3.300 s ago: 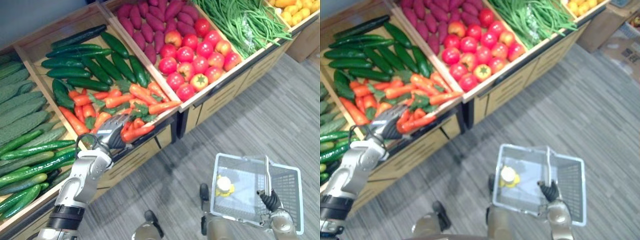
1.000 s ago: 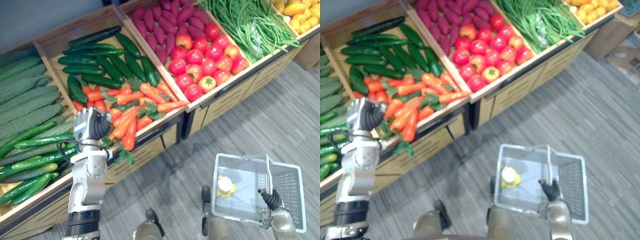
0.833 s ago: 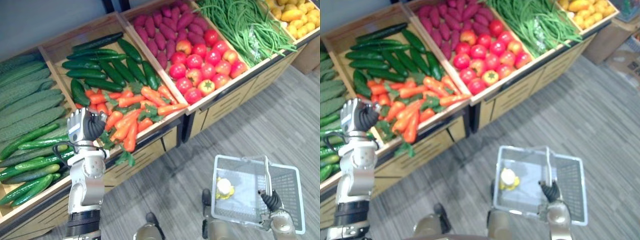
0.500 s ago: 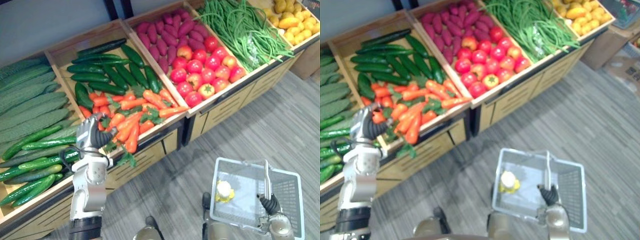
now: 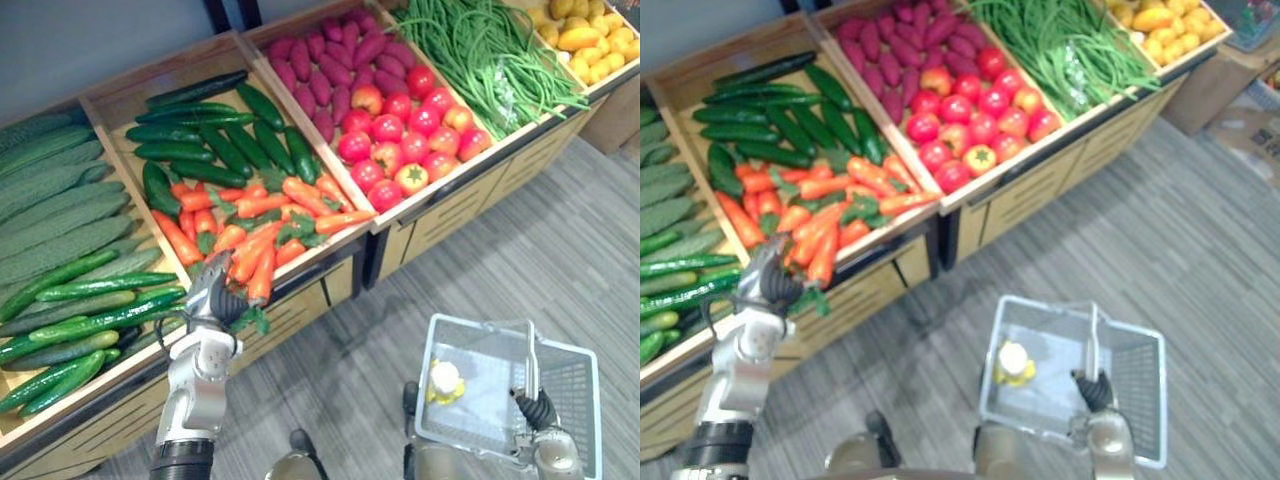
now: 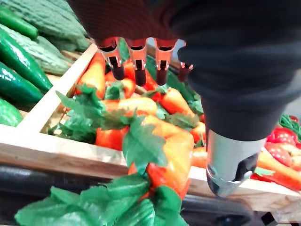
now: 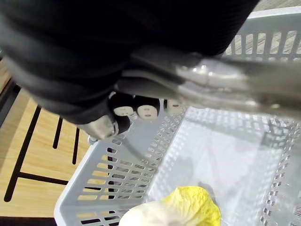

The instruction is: Pick vegetable in the basket

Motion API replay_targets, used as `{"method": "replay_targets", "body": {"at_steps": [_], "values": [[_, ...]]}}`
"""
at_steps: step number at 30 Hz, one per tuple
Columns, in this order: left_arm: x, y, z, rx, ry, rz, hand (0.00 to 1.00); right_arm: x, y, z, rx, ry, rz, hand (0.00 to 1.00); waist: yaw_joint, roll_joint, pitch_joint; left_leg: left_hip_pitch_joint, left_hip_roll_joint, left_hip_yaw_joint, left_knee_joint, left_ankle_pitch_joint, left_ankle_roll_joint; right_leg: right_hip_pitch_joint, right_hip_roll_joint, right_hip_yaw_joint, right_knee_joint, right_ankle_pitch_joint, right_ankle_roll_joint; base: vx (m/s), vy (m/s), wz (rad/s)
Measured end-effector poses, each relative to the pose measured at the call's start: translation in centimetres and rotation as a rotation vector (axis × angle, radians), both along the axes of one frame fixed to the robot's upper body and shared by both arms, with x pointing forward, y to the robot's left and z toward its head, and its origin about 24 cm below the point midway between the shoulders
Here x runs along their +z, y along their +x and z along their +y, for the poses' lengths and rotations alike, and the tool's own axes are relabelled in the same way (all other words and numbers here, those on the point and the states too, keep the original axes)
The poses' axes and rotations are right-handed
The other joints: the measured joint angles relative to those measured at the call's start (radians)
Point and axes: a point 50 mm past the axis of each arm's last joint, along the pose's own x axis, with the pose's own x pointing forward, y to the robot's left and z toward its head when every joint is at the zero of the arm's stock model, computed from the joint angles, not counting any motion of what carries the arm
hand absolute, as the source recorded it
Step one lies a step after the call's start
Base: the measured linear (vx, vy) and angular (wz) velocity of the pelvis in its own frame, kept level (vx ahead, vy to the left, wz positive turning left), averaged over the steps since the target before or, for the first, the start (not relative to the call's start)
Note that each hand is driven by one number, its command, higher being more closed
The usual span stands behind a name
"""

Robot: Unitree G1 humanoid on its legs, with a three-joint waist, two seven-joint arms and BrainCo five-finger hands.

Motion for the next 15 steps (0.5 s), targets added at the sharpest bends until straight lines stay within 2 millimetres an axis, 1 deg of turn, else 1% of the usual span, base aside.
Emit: {"method": "replay_targets", "body": {"at_steps": [4,9,11,12,13,15], "values": [[-0.6,0.9,0.1,0.008,-0.014,0.028,0.0,0.5,0.6,0.2,0.02,-0.008,-0.028,1.0,-0.001,-0.001,0.001,-0.025,0.003,0.003,0.007,-0.001,-0.001,-0.027,0.002,0.004,0.003,0.0,0.0,-0.03,-0.041,-0.02],[-1.6,1.0,0.2,0.016,-0.02,0.067,0.0,0.5,0.8,0.7,0.046,-0.008,-0.03,1.0,-0.003,-0.004,0.003,-0.036,0.016,0.01,0.019,-0.008,-0.004,-0.037,0.011,0.008,0.003,0.001,0.0,-0.01,-0.044,-0.05],[-1.5,1.3,0.2,0.026,-0.021,0.057,0.0,0.8,1.0,0.7,0.05,-0.012,-0.042,1.0,-0.001,-0.006,0.004,-0.049,0.02,0.014,0.025,-0.01,-0.004,-0.052,0.013,0.01,0.003,0.002,-0.002,-0.05,-0.106,-0.14],[-0.9,2.3,0.2,0.044,-0.021,0.018,0.0,1.2,1.4,0.7,0.064,-0.021,-0.061,1.0,-0.001,-0.013,0.01,-0.055,0.029,0.03,0.033,-0.014,-0.006,-0.066,0.023,0.024,0.001,0.004,-0.004,-0.08,-0.16,-0.19],[-0.8,2.5,0.1,0.044,-0.021,0.013,1.0,1.2,1.4,0.7,0.064,-0.022,-0.062,1.0,-0.001,-0.014,0.011,-0.055,0.029,0.03,0.033,-0.015,-0.007,-0.066,0.023,0.024,0.0,0.004,-0.004,-0.06,-0.136,-0.17],[-0.7,2.7,0.2,0.052,-0.02,-0.001,1.0,1.2,1.4,0.6,0.064,-0.025,-0.062,1.0,-0.001,-0.015,0.013,-0.055,0.029,0.031,0.033,-0.015,-0.007,-0.066,0.022,0.024,0.0,0.004,-0.004,-0.03,-0.042,0.0]]}}
